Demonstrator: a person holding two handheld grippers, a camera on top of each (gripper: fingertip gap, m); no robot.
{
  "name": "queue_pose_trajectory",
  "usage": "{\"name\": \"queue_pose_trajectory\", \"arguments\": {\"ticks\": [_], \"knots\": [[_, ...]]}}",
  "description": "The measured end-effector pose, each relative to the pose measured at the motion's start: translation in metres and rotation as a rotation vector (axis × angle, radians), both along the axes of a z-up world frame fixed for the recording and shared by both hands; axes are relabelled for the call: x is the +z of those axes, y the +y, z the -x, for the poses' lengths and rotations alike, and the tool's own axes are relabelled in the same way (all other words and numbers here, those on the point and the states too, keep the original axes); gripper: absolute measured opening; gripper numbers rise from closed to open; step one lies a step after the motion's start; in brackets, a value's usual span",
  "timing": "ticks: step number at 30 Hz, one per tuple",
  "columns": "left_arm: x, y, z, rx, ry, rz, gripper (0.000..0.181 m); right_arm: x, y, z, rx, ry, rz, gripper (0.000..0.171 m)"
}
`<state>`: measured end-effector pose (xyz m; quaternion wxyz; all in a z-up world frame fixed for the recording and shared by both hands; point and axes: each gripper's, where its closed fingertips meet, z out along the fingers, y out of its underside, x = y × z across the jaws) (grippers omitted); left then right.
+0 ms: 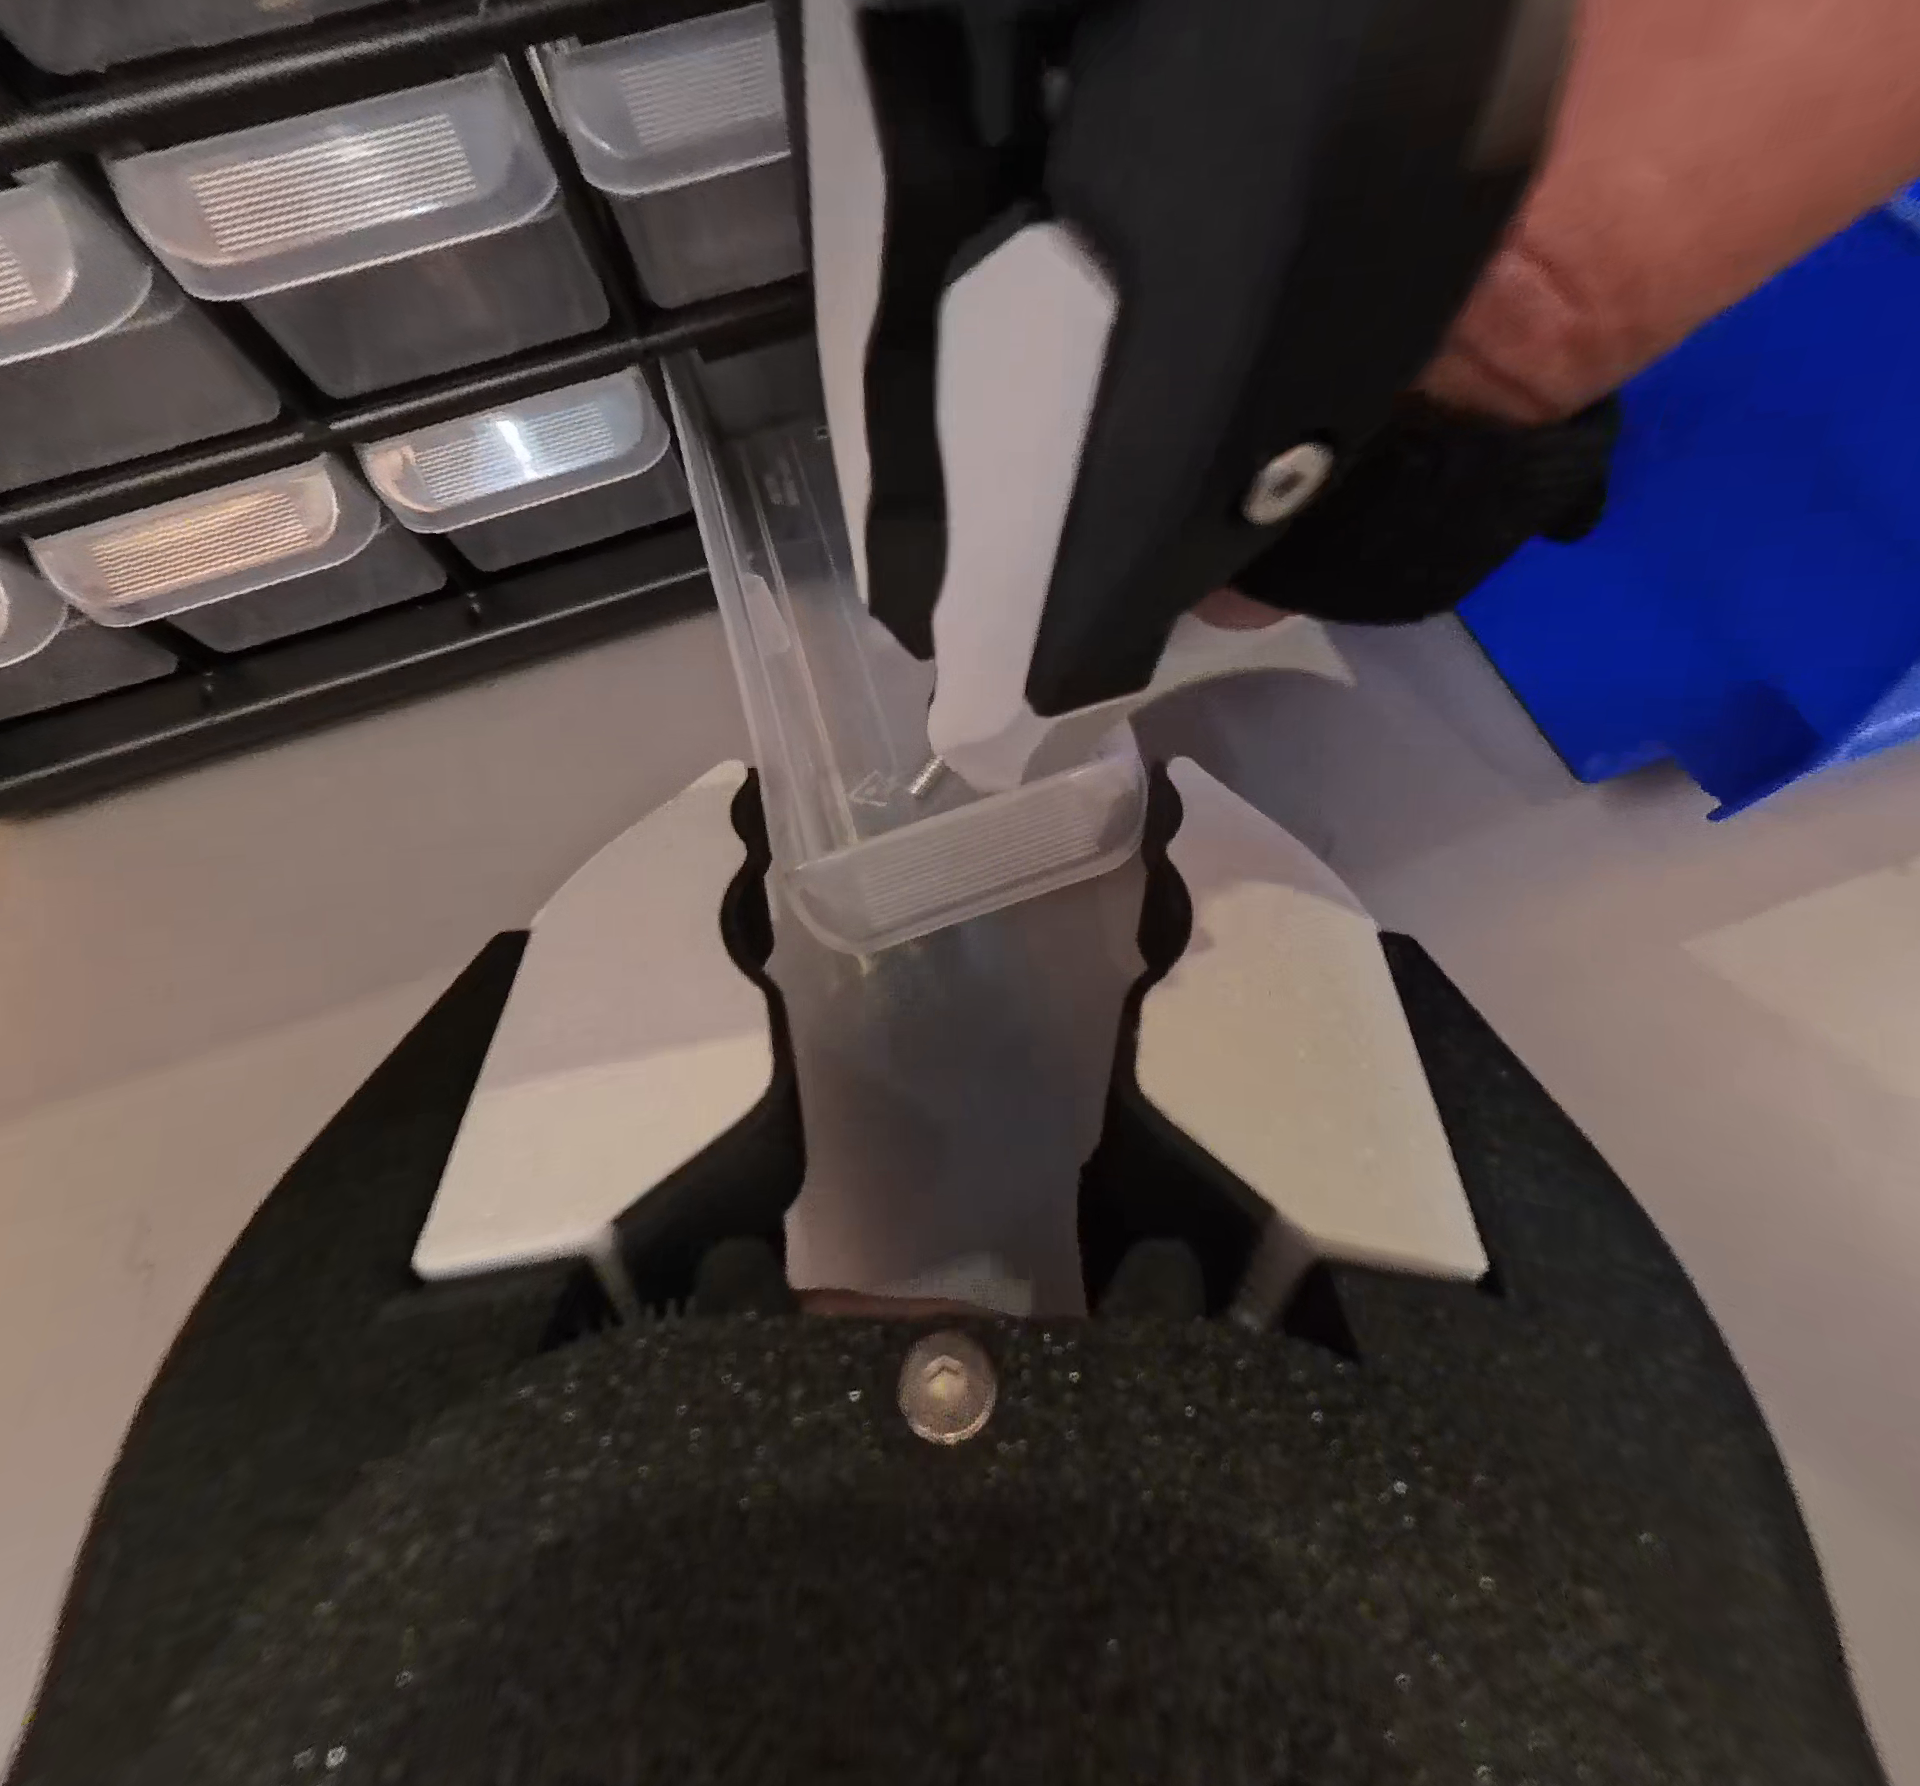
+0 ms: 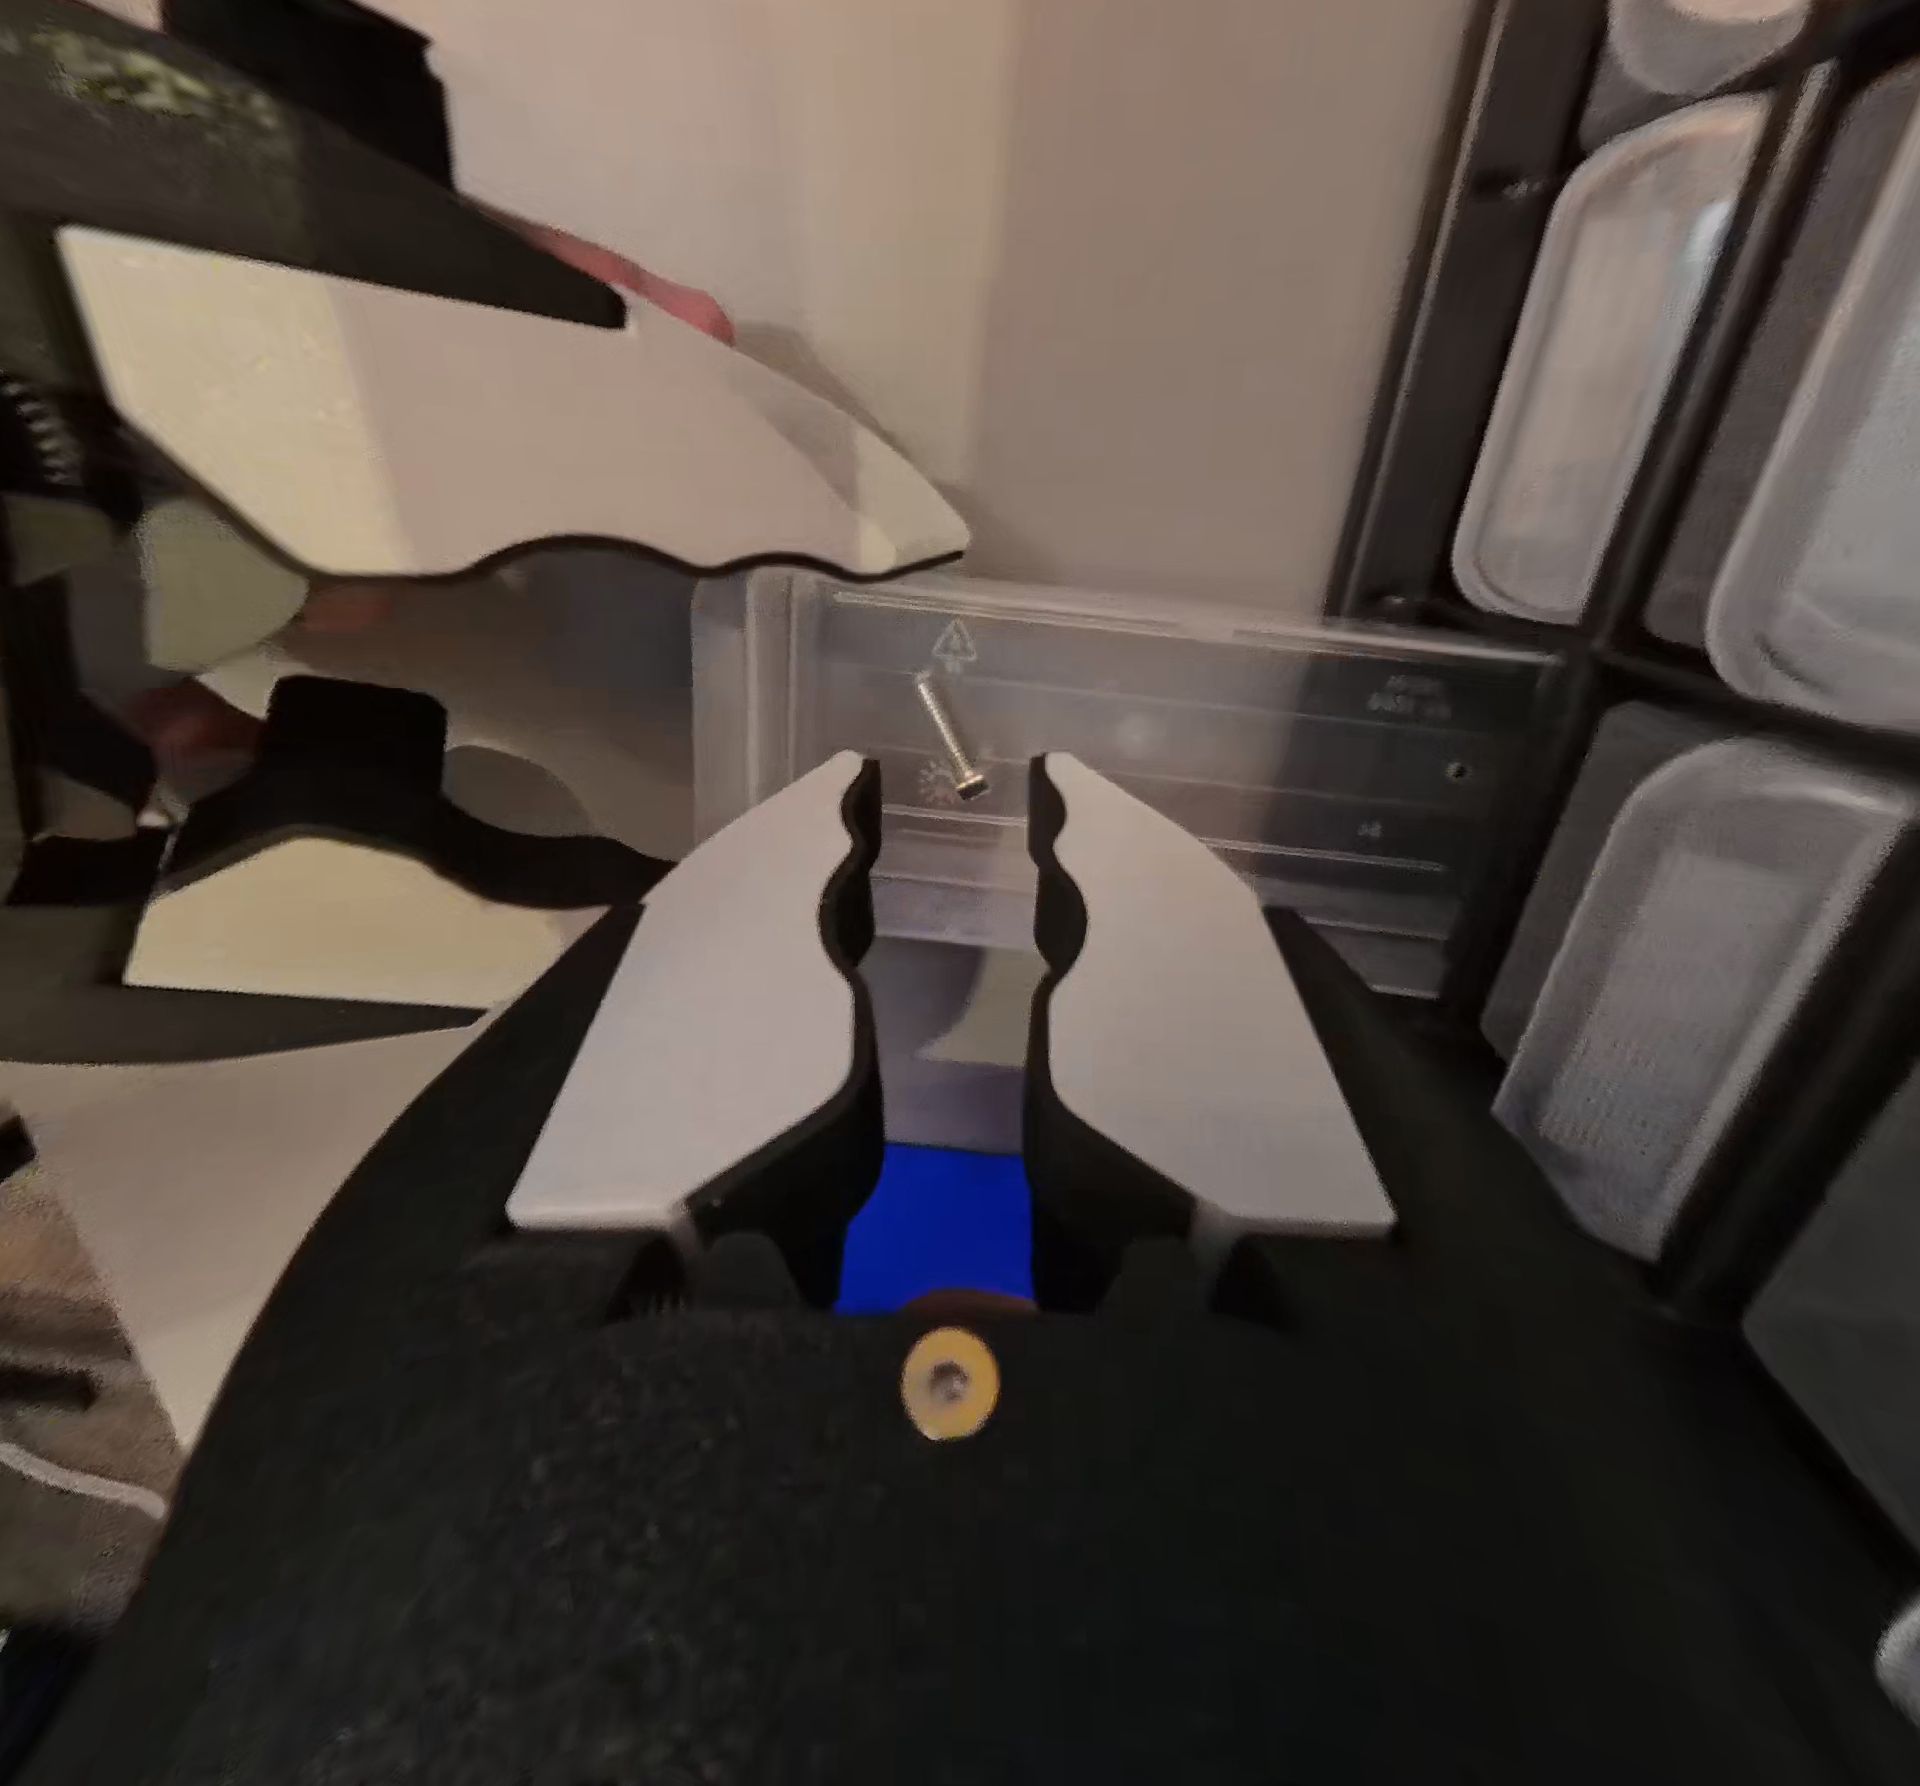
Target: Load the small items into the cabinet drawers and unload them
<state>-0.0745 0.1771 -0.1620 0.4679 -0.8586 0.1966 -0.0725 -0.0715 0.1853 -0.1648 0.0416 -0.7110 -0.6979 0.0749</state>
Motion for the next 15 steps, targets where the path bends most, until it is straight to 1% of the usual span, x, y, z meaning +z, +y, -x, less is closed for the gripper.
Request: {"name": "queue_pose_trajectory", "arguments": {"ticks": [4,5,6,7,12,15], "knots": [[-0.0018,-0.0013,-0.0007,0.002,0.024,-0.009,0.069,-0.0065,-0.0005,-0.0018,0.044,-0.119,0.007,0.026],[-0.0020,-0.0016,-0.0008,0.002,0.027,-0.009,0.068,-0.0071,-0.0006,-0.0029,0.051,-0.146,0.008,0.023],[-0.0017,-0.0016,-0.0011,0.002,0.027,-0.011,0.068,-0.0072,-0.0004,-0.0039,0.066,-0.169,0.004,0.007],[-0.0013,-0.0017,-0.0013,0.001,0.025,-0.010,0.068,-0.0073,-0.0007,-0.0032,0.082,-0.175,0.001,0.000],[-0.0028,-0.0013,0.0015,-0.003,0.022,-0.006,0.069,-0.0070,0.0014,-0.0023,0.087,-0.143,-0.024,0.000],[-0.0042,-0.0015,0.0024,-0.004,0.022,-0.003,0.069,0.0000,0.0040,-0.0018,0.063,-0.073,-0.045,0.000]]}}
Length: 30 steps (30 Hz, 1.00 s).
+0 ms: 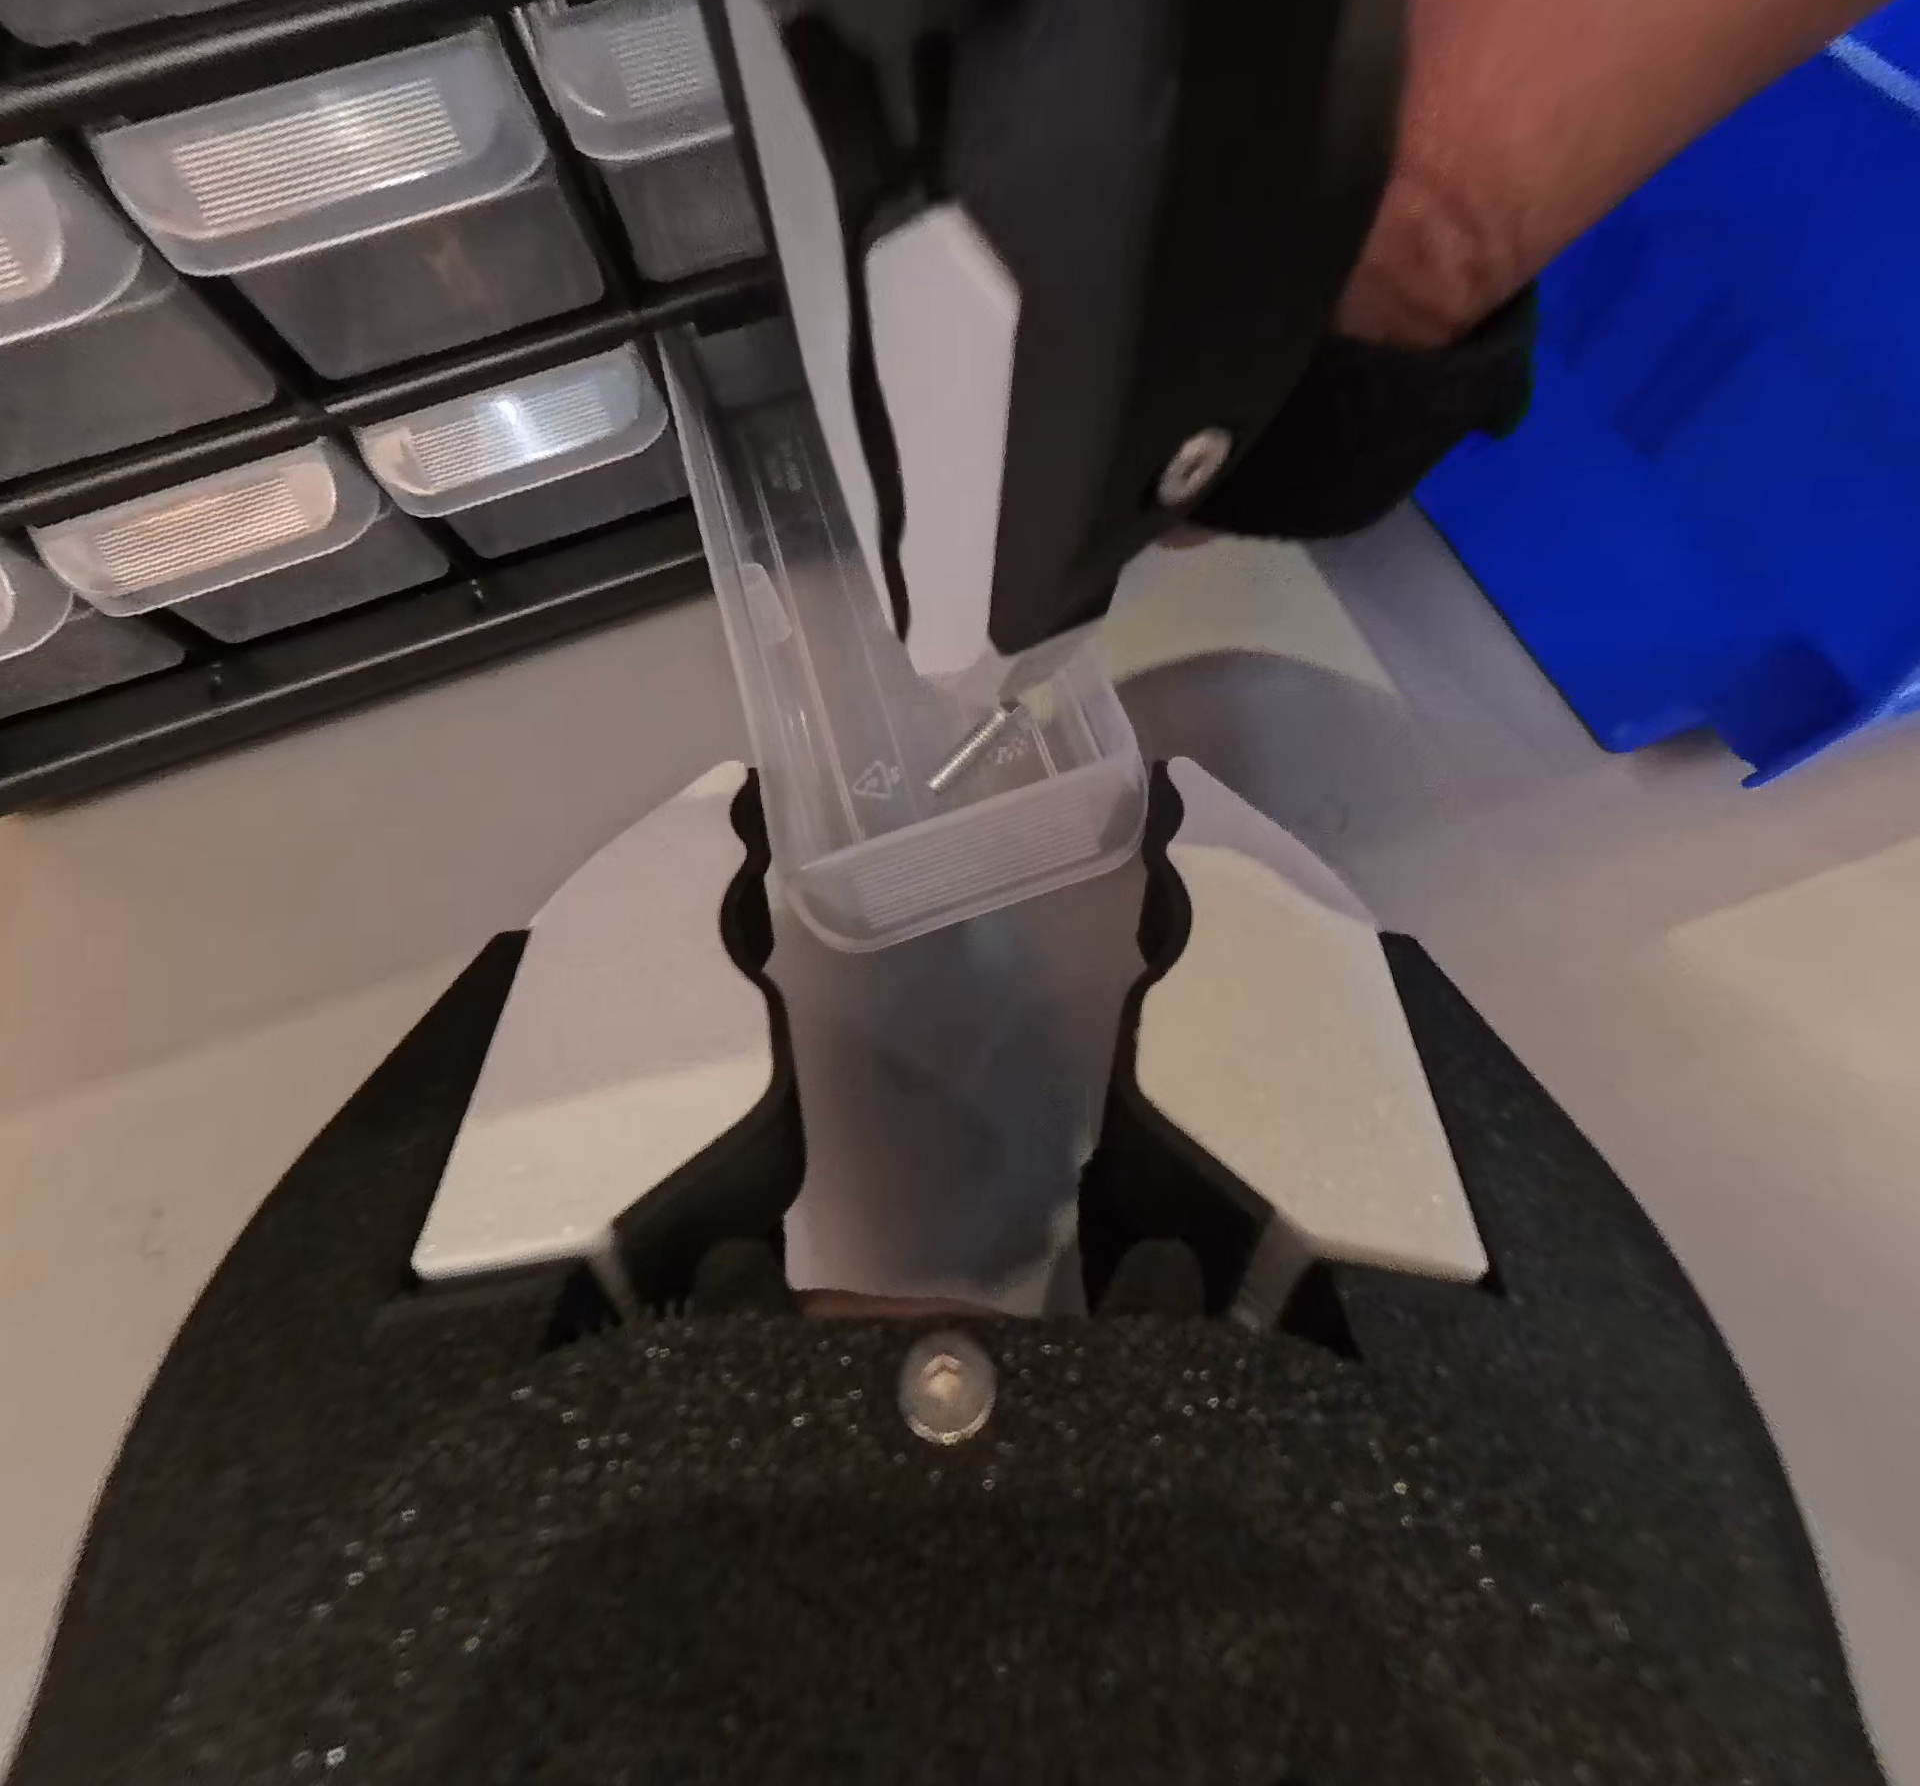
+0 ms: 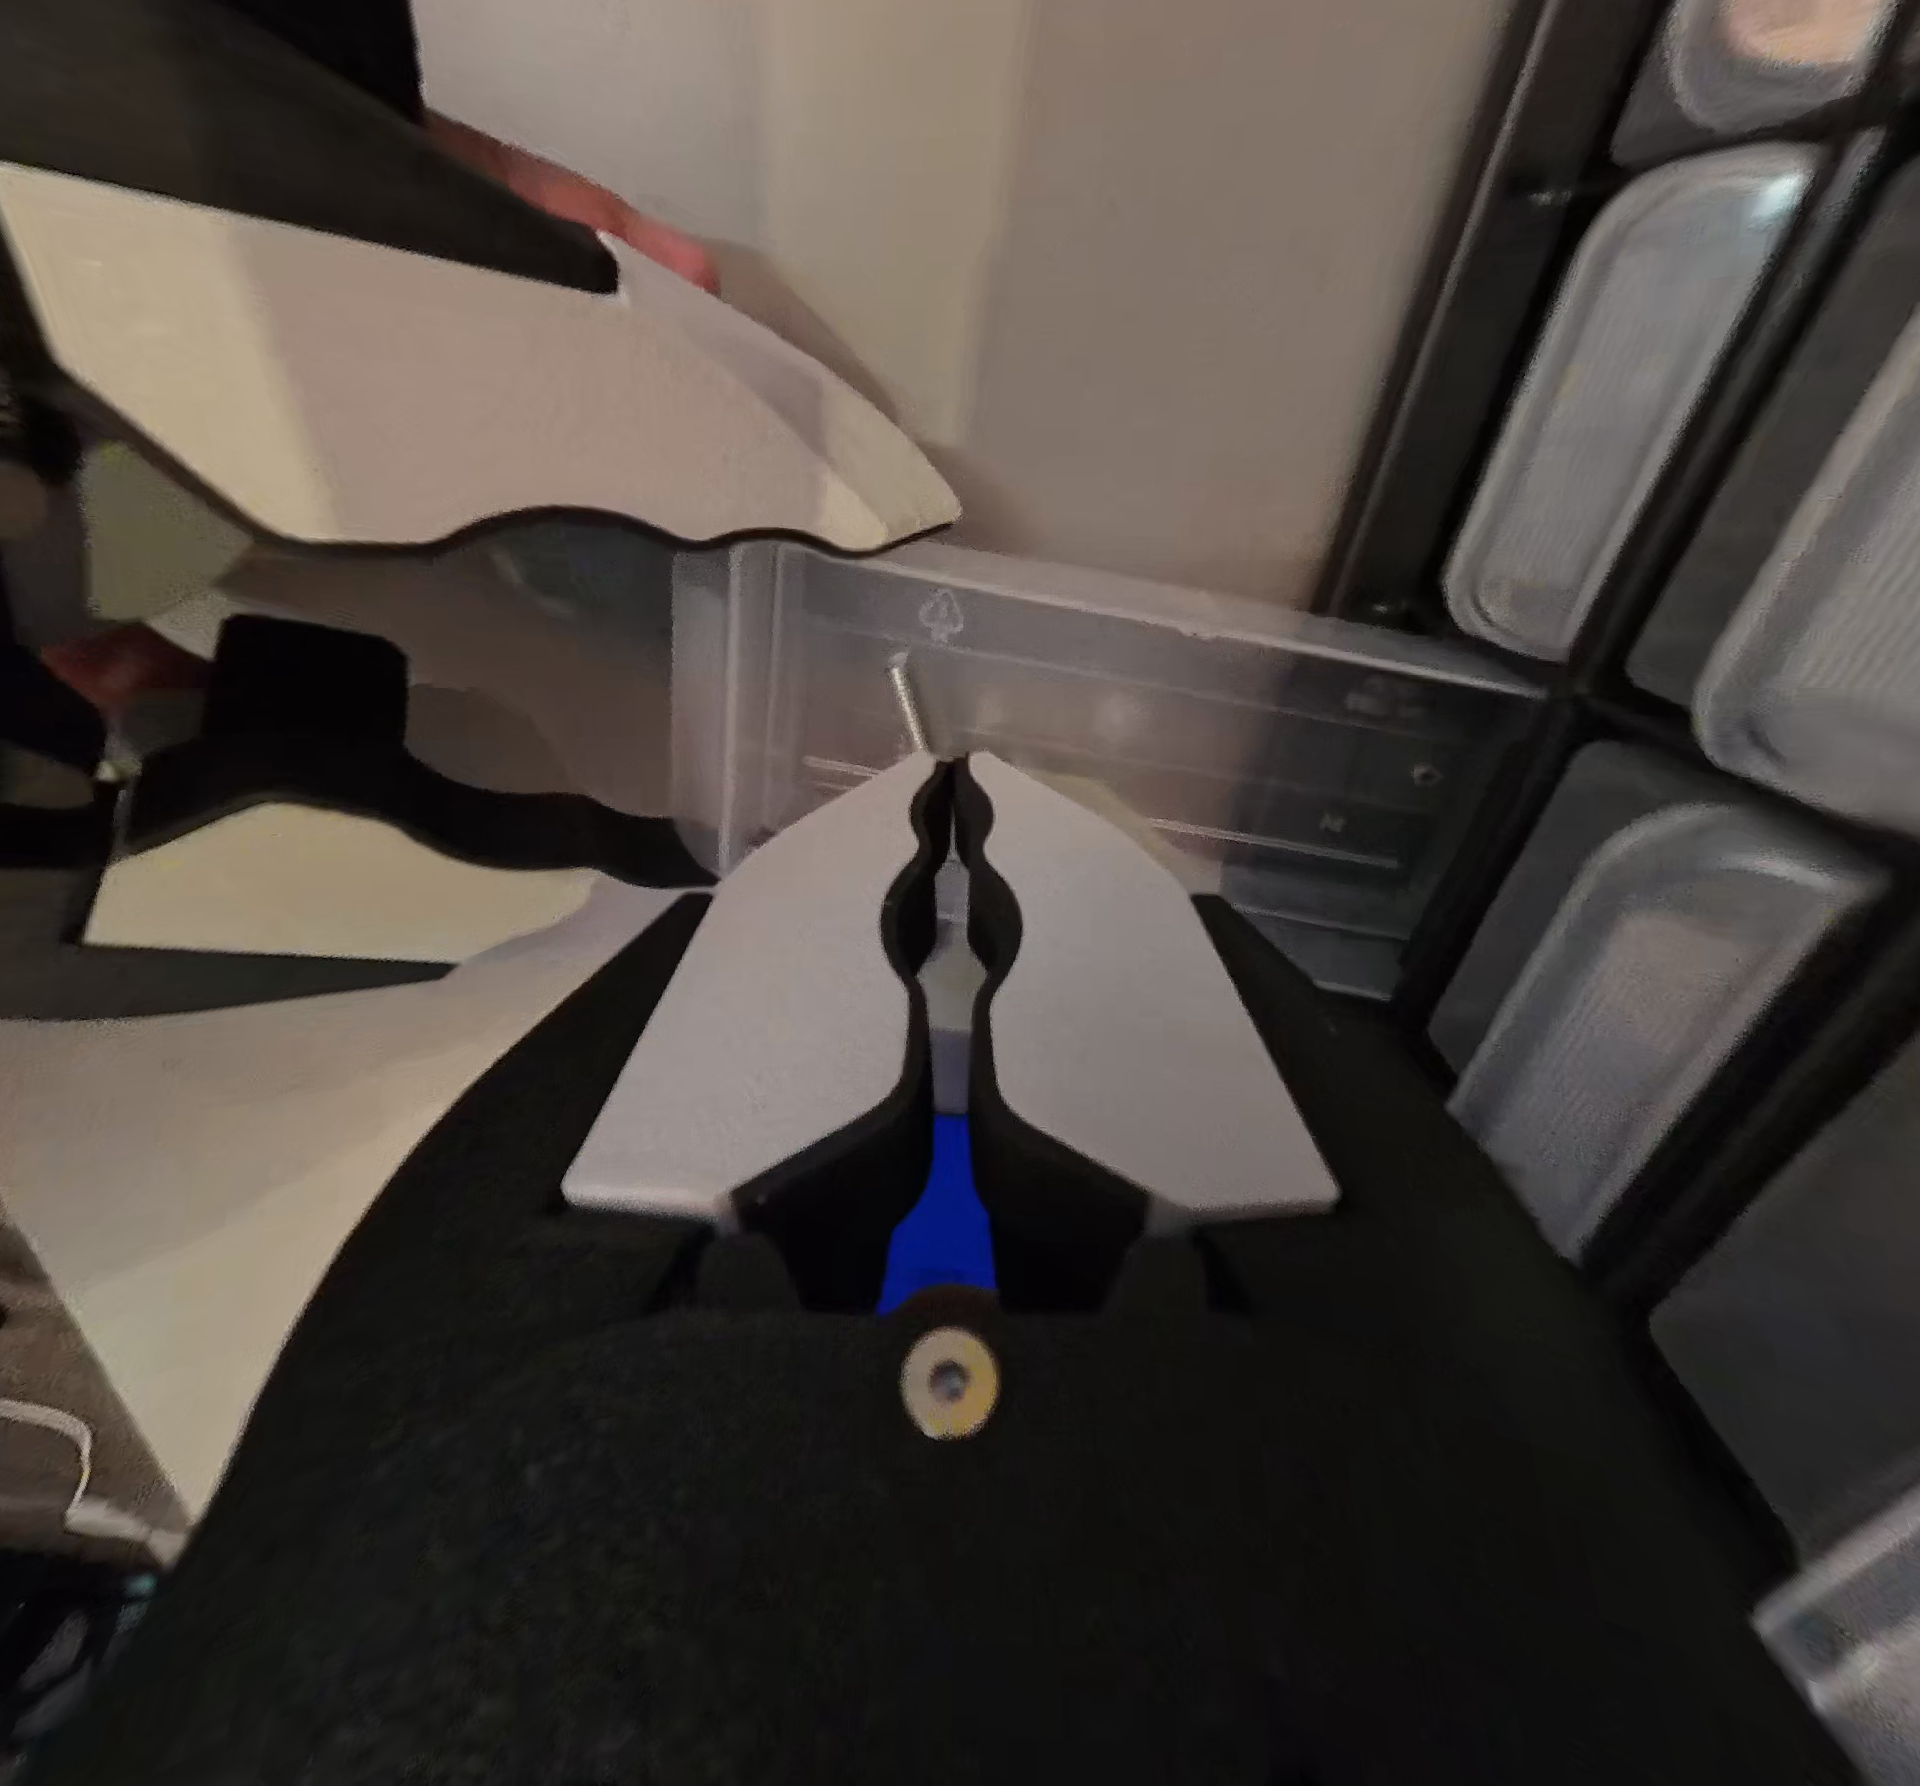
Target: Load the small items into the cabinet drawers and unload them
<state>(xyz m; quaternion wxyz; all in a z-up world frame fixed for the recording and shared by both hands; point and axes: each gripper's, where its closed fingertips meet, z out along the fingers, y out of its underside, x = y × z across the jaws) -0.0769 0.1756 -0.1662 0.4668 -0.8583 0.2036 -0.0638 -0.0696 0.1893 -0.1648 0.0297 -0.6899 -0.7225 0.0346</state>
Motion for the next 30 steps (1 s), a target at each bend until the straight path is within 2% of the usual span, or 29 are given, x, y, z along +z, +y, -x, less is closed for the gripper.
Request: {"name": "queue_pose_trajectory", "arguments": {"ticks": [6,8,9,11,18,22,24,30], "knots": [[0.000,0.000,-0.001,-0.003,0.002,-0.003,0.069,0.040,-0.005,0.006,-0.046,0.262,-0.034,0.000],[0.000,0.000,-0.002,-0.004,0.000,-0.005,0.069,0.043,-0.006,0.007,-0.035,0.293,-0.056,0.000],[0.001,0.000,-0.002,-0.004,0.000,-0.007,0.069,0.039,-0.008,0.009,-0.026,0.286,-0.041,0.001],[0.001,0.000,-0.002,-0.003,-0.005,-0.009,0.069,0.027,-0.010,0.011,-0.034,0.206,0.004,0.017],[0.006,-0.001,-0.002,-0.007,0.001,-0.023,0.068,0.005,-0.008,0.001,-0.054,-0.098,0.053,0.022],[0.006,-0.001,-0.004,-0.011,-0.004,-0.014,0.068,-0.007,-0.005,-0.010,-0.054,-0.219,0.027,0.020],[0.003,0.000,-0.004,-0.010,0.027,-0.011,0.068,-0.009,-0.007,-0.012,-0.040,-0.244,0.034,0.012],[0.006,0.002,-0.003,-0.006,0.007,-0.026,0.069,-0.002,-0.003,-0.010,-0.020,-0.184,-0.008,0.000]]}}
